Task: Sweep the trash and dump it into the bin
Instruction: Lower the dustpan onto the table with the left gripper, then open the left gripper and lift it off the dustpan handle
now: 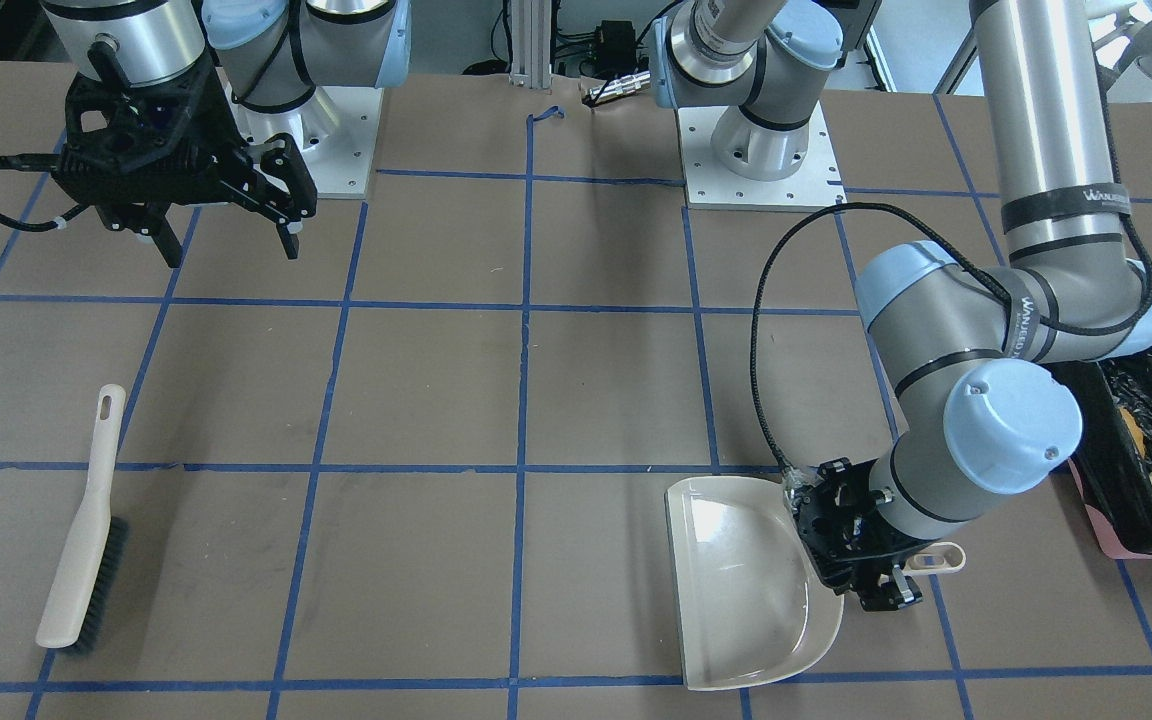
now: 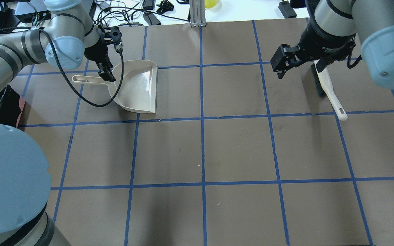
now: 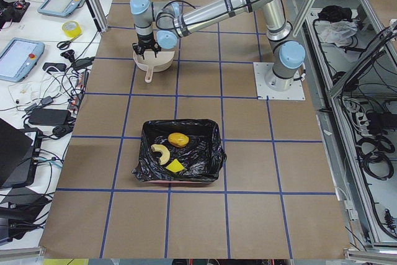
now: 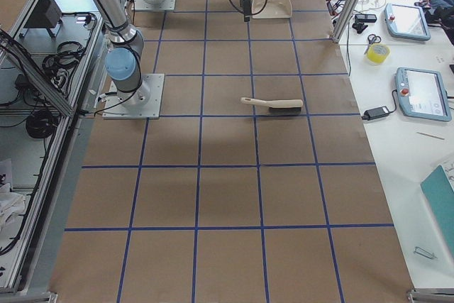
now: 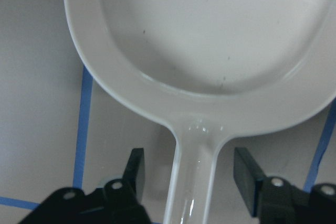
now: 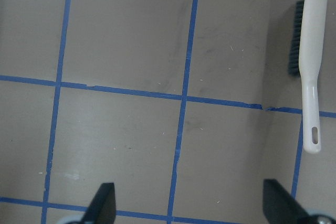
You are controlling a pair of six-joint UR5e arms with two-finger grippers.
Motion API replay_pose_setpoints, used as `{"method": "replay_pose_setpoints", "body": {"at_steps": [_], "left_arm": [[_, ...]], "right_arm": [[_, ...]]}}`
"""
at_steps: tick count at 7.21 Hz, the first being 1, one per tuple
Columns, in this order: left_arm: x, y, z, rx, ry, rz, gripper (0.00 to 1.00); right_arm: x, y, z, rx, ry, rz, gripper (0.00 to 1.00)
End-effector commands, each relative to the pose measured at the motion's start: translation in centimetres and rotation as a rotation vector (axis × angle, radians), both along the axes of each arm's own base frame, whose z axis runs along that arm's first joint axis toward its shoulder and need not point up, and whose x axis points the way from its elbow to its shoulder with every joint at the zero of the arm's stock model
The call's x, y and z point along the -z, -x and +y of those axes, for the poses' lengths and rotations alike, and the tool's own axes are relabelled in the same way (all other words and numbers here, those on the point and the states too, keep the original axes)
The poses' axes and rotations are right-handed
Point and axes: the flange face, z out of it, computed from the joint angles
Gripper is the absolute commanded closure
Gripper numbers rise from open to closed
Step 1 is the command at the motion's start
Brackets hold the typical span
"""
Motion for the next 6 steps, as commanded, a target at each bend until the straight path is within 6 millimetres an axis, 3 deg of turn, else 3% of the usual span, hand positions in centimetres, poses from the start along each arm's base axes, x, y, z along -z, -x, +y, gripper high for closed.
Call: {"method": "replay_pose_setpoints", "body": {"at_steps": [1,6], "left_arm": [[-1.6,3.6,0.7,-0.174,0.020,0.012,0.30],[-3.9,5.7,1.7,-0.513,0.049,0.039,0.23]], "right_arm": [[0.0,0.0,0.1,0.001,-0.001,0.000,0.00],[0.5,0.0,0.4,0.000,-0.010,0.002,0.00]]}}
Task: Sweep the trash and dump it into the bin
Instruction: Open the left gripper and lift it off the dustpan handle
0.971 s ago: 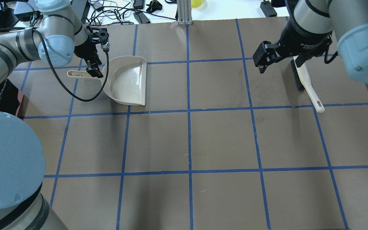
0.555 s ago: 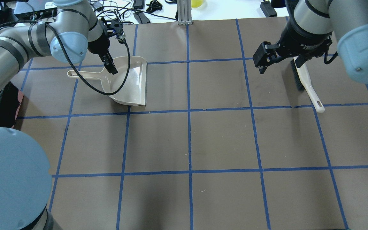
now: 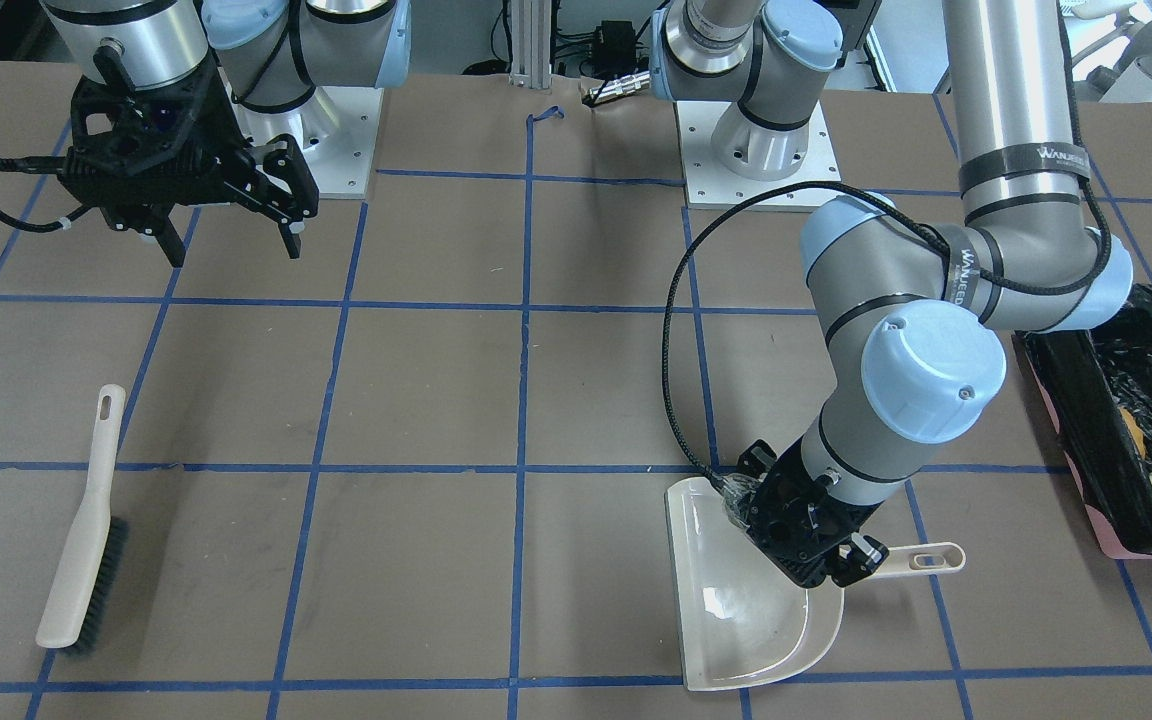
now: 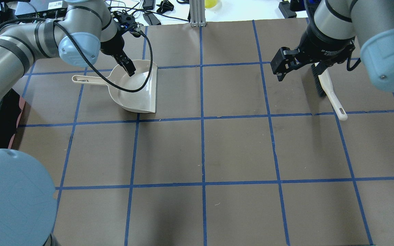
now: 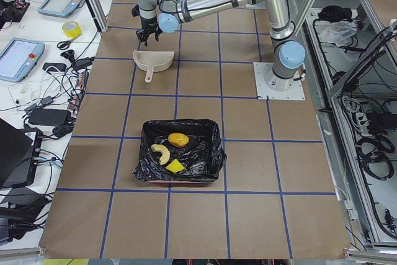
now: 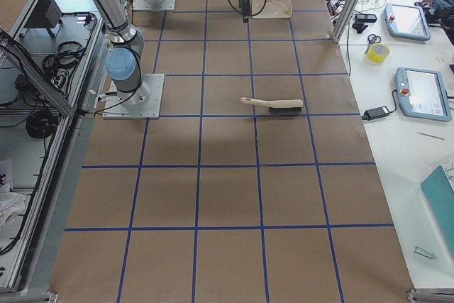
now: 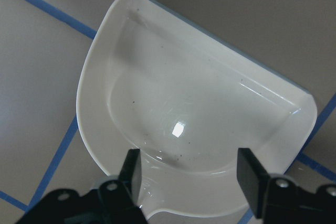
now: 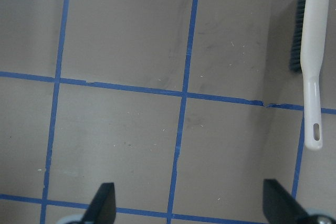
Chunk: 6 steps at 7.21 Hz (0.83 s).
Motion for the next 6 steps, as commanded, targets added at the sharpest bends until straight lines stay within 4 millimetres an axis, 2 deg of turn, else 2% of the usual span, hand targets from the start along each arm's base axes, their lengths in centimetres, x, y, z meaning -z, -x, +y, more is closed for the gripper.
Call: {"method": "replay_pose_setpoints", "body": {"at_steps": [1,3,6], "left_arm": [[-1.2,0.7,0.5,-0.178,0.013,0.016,0.23],[-2.3,1.4,1.3,-0.324,0.001,0.032,0.19],[-8.2,1.1,5.1,-0.364,-0.059,0.019,0.12]], "right_arm": [[0.2,0.0,0.1,0.000,-0.002,-0.001,0.00],[0.2,0.0,0.1,0.000,-0.003,-0.001,0.00],[0.2,0.0,0.1,0.000,-0.005,0.001,0.00]]}}
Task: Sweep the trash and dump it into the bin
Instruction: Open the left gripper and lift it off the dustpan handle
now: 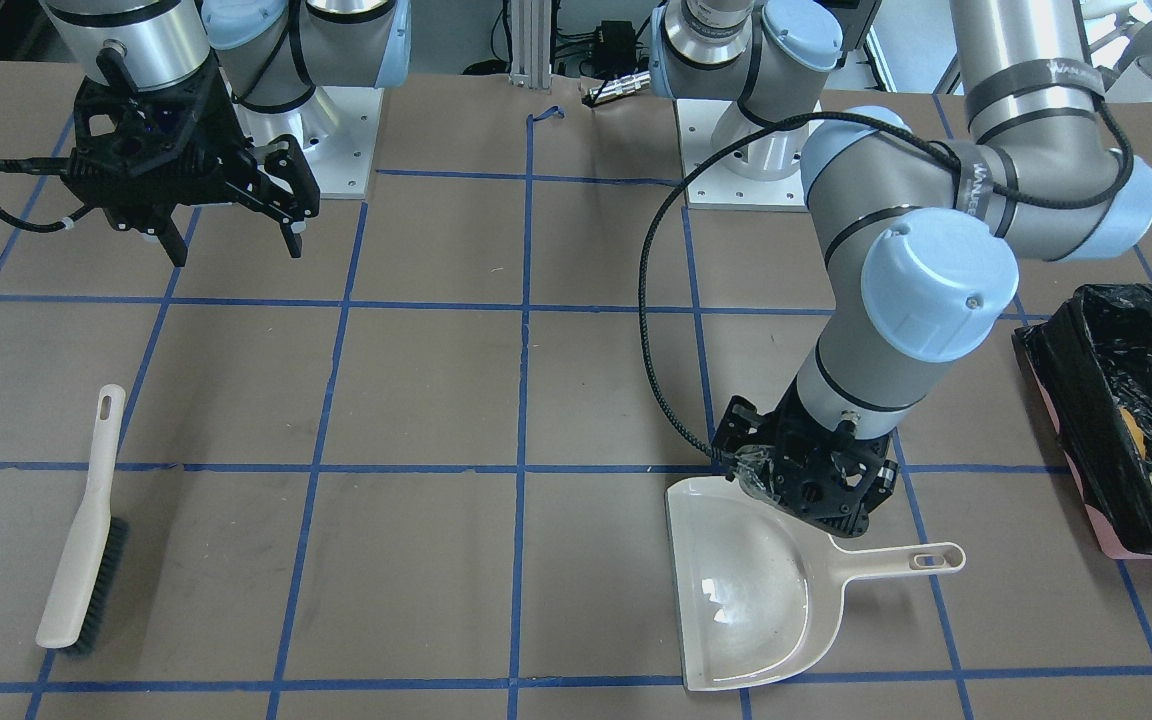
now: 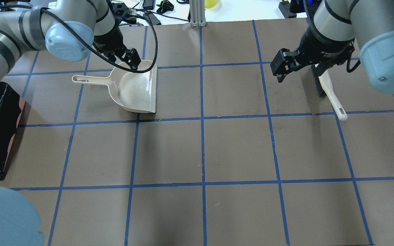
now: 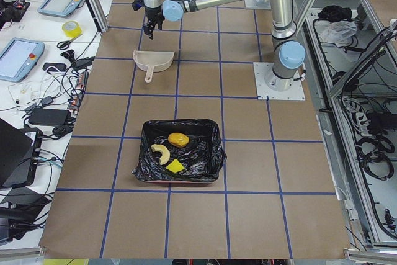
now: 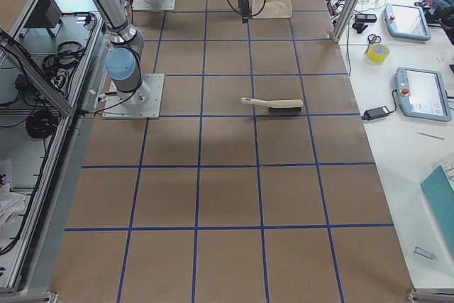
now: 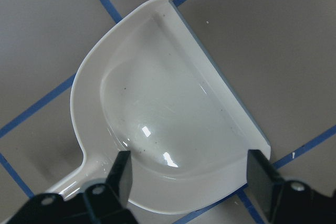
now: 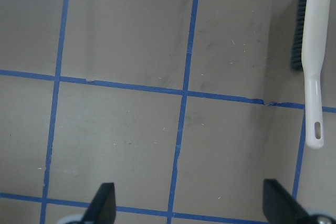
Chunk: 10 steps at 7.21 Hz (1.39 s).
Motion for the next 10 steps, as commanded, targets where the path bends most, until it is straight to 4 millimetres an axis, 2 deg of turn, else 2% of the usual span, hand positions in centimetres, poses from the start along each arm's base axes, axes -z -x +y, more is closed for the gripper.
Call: {"method": "replay_pose_setpoints", "body": {"at_steps": [1,2,5,8,10], "left_arm": [[-4.4,-0.4,3.1,-0.048,-0.037,-0.005,0.12],[-6.7,-0.5,4.9,-0.091,-0.045,-0.007,0.12],[-10.7,-0.5,8.8,-0.172,-0.069,-0.008,0.11],[-10.8,-0.5,9.6,-0.299,-0.072,-0.005,0.07],[-11.0,-0.5,9.7,-0.304,-0.069,-0.004,0.02]], "right_arm": [[0.1,0.0,0.0,0.000,-0.002,0.000,0.00],[0.1,0.0,0.0,0.000,0.000,0.000,0.00],[0.1,0.0,0.0,0.000,-0.002,0.001,0.00],[0.2,0.3,-0.1,-0.046,-0.003,0.011,0.00],[0.3,0.5,-0.2,-0.047,-0.009,0.011,0.00]]}}
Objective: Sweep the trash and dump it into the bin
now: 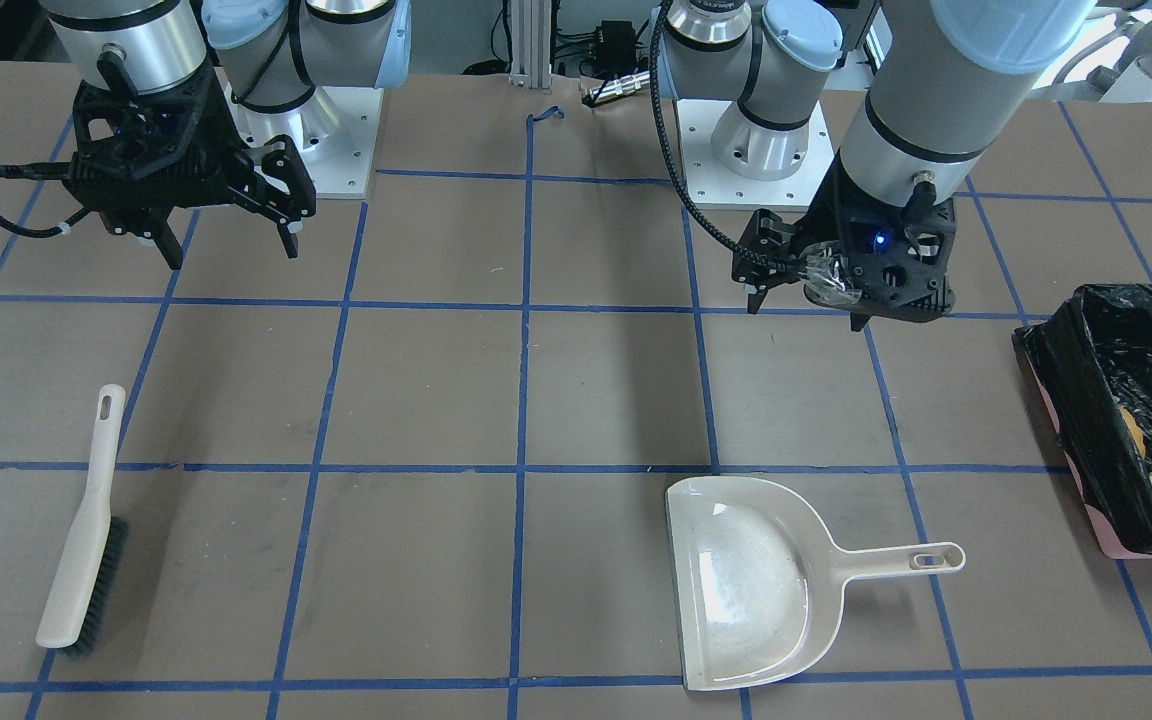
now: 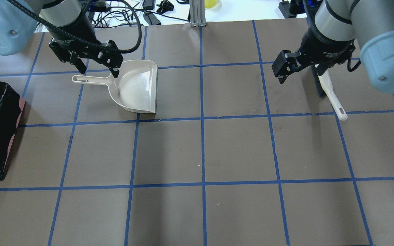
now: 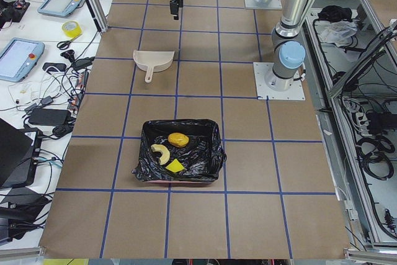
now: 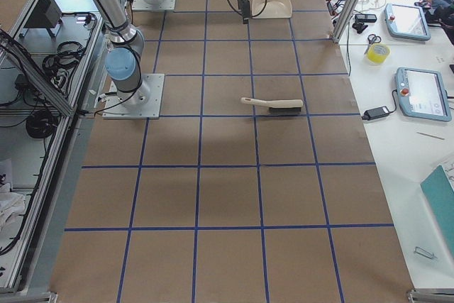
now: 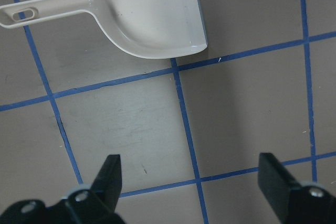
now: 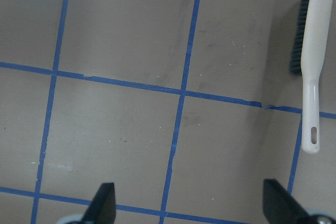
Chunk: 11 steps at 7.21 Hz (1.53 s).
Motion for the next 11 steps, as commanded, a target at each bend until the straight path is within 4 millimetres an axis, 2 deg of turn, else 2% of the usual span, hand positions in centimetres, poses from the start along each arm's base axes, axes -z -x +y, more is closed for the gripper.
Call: {"method": "replay_pose_setpoints", "body": {"at_steps": [1,4,6,9,11], "left_arm": [[-0.3,0.0,0.4,-0.011,0.001,-0.001,0.00],[-1.0,0.1,1.2,-0.019,-0.007,0.011,0.00],[-1.3,0.2,1.8,-0.018,-0.012,0.011,0.00],[0.4,0.2,3.3,-0.014,-0.038,0.000,0.00],[0.3,0.2,3.6,-0.016,-0.033,0.007,0.00]], "right_arm": [[0.5,0.4,0.2,0.021,-0.042,-0.002,0.00],[0.9,2.4,0.2,0.122,-0.083,0.034,0.00],[0.9,2.3,0.2,0.119,-0.084,0.036,0.00],[1.0,2.3,0.3,0.119,-0.087,0.038,0.00],[1.0,2.3,0.3,0.119,-0.089,0.038,0.00]]}}
